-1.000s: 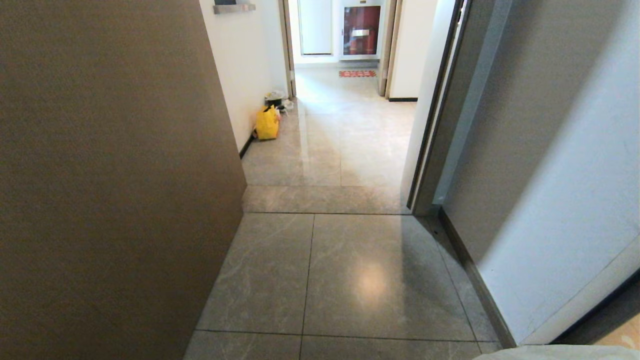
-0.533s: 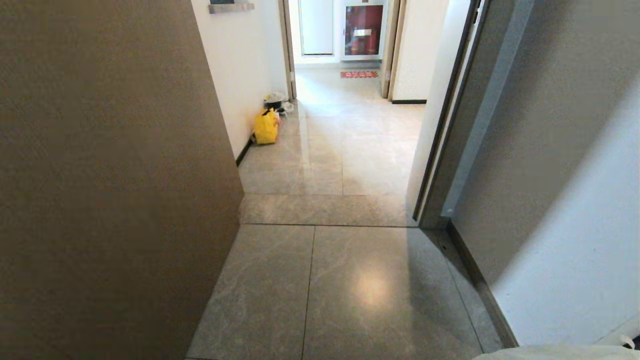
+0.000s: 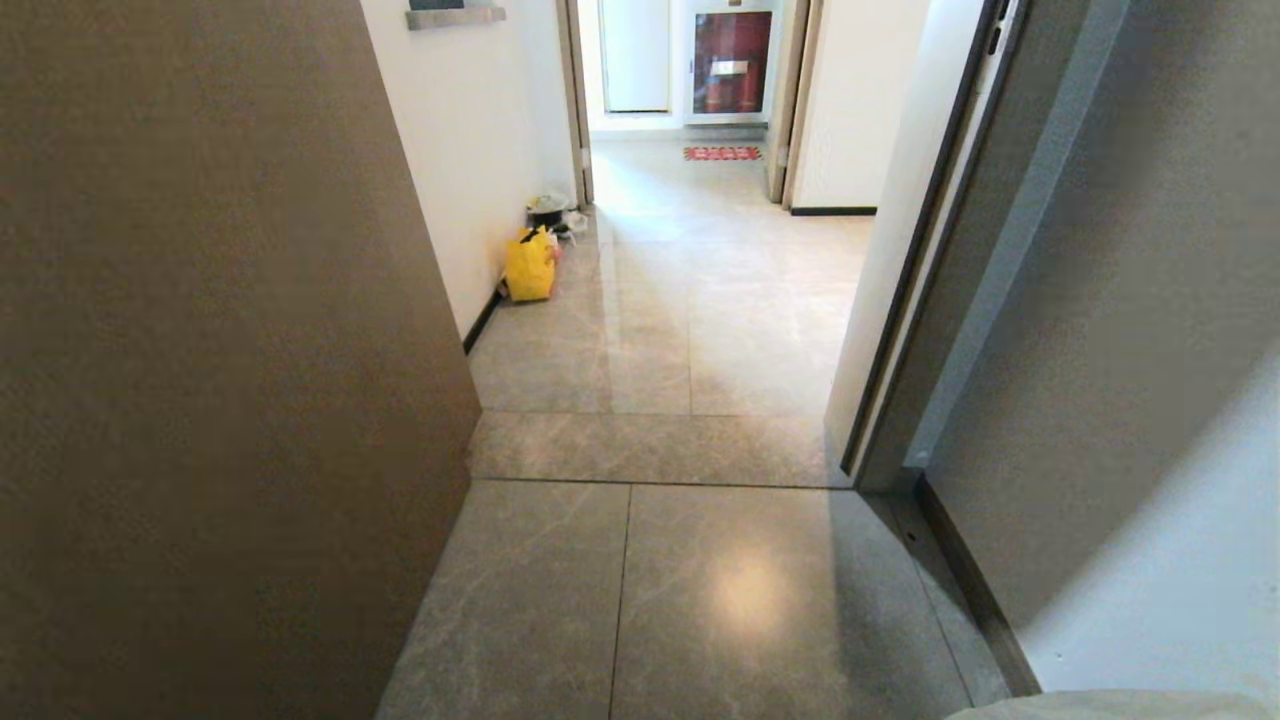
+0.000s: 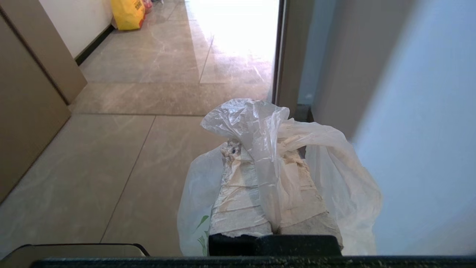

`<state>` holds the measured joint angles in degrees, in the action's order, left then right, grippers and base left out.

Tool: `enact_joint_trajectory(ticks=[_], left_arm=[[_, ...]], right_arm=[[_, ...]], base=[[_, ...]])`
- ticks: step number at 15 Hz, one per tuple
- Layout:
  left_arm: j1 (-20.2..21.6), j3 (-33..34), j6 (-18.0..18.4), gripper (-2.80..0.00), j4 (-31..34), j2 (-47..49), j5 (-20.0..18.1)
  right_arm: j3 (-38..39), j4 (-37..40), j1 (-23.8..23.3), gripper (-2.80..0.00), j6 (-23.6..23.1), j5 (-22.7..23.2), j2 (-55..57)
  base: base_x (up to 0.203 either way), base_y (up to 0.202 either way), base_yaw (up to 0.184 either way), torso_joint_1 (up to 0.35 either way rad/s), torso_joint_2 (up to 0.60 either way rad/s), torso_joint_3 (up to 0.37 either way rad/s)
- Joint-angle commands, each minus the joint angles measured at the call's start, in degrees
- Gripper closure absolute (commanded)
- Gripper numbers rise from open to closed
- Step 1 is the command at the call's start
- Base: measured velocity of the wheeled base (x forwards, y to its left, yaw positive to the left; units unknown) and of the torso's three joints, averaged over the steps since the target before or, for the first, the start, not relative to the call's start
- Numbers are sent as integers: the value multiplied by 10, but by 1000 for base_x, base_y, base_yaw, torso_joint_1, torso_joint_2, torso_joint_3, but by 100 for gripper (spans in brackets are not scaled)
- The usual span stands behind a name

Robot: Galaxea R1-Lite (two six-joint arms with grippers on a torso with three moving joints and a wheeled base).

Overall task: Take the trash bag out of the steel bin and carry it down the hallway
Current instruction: Put the trash bag at the door

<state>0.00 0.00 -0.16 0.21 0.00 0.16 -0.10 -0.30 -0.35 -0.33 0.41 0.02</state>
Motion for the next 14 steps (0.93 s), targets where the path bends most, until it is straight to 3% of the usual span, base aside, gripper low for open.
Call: enact_joint_trajectory(ticks=[1,14], left_arm=[[0,0,-1,0,1,0,0],[0,0,-1,0,1,0,0]], right_arm=[[0,0,0,0,-1,0,1],[0,0,0,0,-1,0,0]], base=[[188,0,1,6,2,2],[193,0,0,4,3,2]])
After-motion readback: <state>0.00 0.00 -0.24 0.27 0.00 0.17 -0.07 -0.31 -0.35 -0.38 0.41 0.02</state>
